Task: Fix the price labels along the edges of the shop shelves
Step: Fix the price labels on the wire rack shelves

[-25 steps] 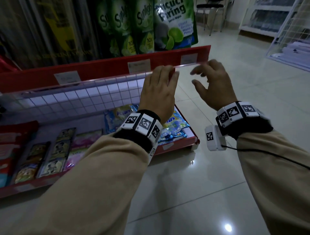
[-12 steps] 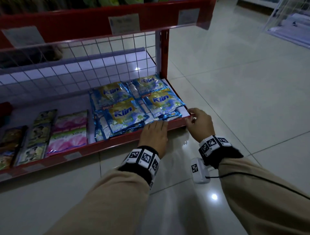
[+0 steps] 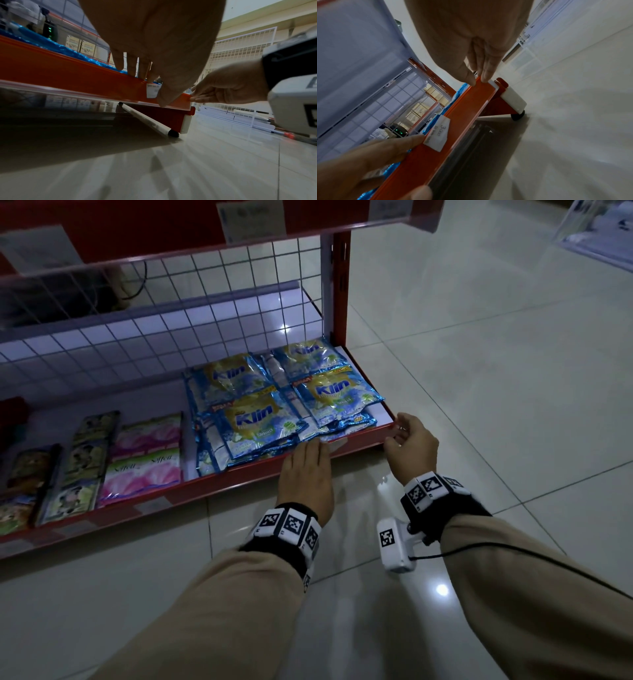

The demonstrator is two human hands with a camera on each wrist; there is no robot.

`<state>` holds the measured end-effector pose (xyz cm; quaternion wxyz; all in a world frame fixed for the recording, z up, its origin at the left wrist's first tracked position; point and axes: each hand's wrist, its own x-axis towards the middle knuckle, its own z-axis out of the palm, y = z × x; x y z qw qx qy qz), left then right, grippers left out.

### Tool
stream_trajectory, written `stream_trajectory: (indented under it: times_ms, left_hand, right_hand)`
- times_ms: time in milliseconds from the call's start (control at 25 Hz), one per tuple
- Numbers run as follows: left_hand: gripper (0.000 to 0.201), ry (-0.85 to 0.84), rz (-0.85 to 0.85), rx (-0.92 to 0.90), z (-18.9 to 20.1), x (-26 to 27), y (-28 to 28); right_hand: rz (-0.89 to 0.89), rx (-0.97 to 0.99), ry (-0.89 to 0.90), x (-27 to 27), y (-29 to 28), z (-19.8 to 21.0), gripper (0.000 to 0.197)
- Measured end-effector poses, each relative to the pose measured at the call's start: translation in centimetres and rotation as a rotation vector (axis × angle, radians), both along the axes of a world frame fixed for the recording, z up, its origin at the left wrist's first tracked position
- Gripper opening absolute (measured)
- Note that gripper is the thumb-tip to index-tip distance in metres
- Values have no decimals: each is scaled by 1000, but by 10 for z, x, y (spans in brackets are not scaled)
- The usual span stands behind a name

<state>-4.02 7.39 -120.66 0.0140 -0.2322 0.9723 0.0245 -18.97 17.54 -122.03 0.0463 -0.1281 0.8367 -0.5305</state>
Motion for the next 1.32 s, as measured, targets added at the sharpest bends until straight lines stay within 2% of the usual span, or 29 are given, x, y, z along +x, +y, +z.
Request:
stream_trajectory:
  times_ms: [400,480,560,720,800,920,1120,1320]
  left_hand:
    - [72,4,23,-36,-9,5,2]
    - [72,24,36,-44,-9,5,2]
    - [72,40,52,-55,-10,5,2]
    - [68,71,63,-72,-11,5,-2]
    - [66,87,58,-92,-10,6,-2]
    - [63,88,53,-111,-11,8,-2]
    - [51,120,41,-101,-8,4,-8]
    - [44,140,25,-61,-9,1,-11]
  right_hand:
    - [-63,-127,-18,14,-5,-17,47]
    - [-27,-32,36,12,-2,-17,45]
    - [48,147,126,9,1,-15,40]
    - [134,579,402,8,3,-8,41]
    - [227,673,530,9,1,-7,42]
    - [374,661,609,8,-1,-3,38]
    - [633,512,679,13,-7,1,34]
    - [653,405,828,29,-14,0,37]
